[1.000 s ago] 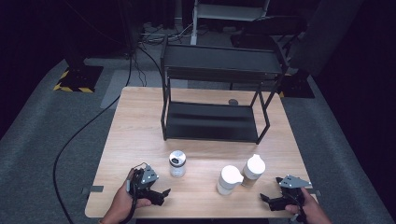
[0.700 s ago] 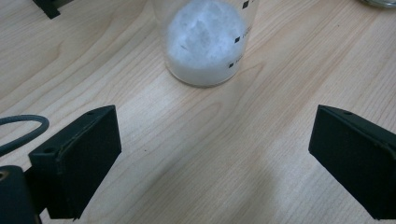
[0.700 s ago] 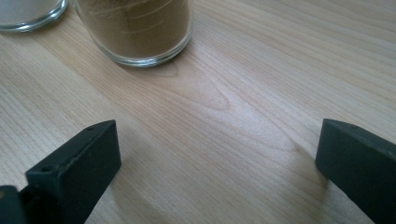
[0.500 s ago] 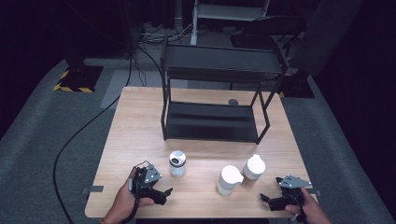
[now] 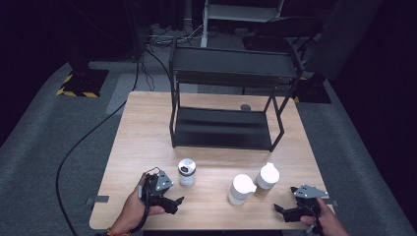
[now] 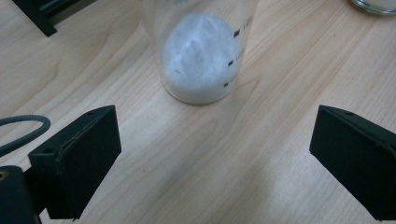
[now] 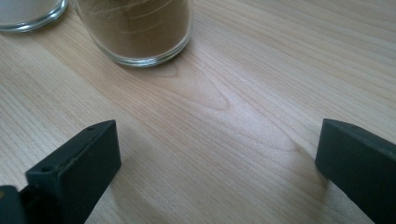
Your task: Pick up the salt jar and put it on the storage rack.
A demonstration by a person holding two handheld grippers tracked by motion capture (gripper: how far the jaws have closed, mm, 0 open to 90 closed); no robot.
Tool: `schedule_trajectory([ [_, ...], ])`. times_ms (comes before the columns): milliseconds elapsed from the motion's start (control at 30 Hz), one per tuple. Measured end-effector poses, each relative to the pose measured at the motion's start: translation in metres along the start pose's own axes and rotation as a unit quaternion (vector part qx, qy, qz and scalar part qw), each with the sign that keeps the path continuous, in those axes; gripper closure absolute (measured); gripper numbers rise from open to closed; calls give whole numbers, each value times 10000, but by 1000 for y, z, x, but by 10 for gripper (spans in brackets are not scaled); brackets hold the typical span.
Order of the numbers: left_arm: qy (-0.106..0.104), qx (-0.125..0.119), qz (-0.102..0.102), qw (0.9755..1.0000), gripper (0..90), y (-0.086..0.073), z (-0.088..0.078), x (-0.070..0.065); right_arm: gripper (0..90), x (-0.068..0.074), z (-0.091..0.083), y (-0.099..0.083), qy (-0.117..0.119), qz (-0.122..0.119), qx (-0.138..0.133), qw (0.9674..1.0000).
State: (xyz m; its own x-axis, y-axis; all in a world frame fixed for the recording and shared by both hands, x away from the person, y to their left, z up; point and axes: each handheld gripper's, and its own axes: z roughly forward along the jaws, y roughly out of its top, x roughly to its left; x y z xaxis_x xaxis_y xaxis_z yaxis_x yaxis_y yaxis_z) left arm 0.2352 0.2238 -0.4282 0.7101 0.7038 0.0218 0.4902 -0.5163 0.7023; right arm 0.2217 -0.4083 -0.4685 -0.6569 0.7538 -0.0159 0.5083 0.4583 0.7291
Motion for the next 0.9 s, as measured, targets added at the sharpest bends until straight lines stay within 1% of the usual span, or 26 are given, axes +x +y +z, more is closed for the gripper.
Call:
schedule_trajectory([
  [133, -38, -41, -18, 10000, 22, 3, 1, 1, 0, 0, 0, 0, -1, 1, -3, 10000],
  [367, -116, -60, 29, 9999, 22, 10, 3, 2, 0, 0, 0, 0, -1, 1, -4, 10000],
  [467, -85, -47, 61, 9999, 22, 15, 3, 3, 0, 0, 0, 0, -1, 2, -4, 10000],
  [533, -98, -107, 16, 9999, 22, 16, 2, 5, 0, 0, 0, 0, -3, 3, -5, 10000],
  [667, -118, -156, -8, 9998, 23, 20, 2, 8, 0, 0, 0, 0, -4, 11, -4, 10000],
  [800, -131, -147, 96, 9998, 26, 26, 3, 8, 0, 0, 0, 0, -5, 12, -5, 10000],
  [900, -141, -189, 86, 9997, 26, 30, 3, 9, 0, 0, 0, -1, -7, 12, -8, 10000],
])
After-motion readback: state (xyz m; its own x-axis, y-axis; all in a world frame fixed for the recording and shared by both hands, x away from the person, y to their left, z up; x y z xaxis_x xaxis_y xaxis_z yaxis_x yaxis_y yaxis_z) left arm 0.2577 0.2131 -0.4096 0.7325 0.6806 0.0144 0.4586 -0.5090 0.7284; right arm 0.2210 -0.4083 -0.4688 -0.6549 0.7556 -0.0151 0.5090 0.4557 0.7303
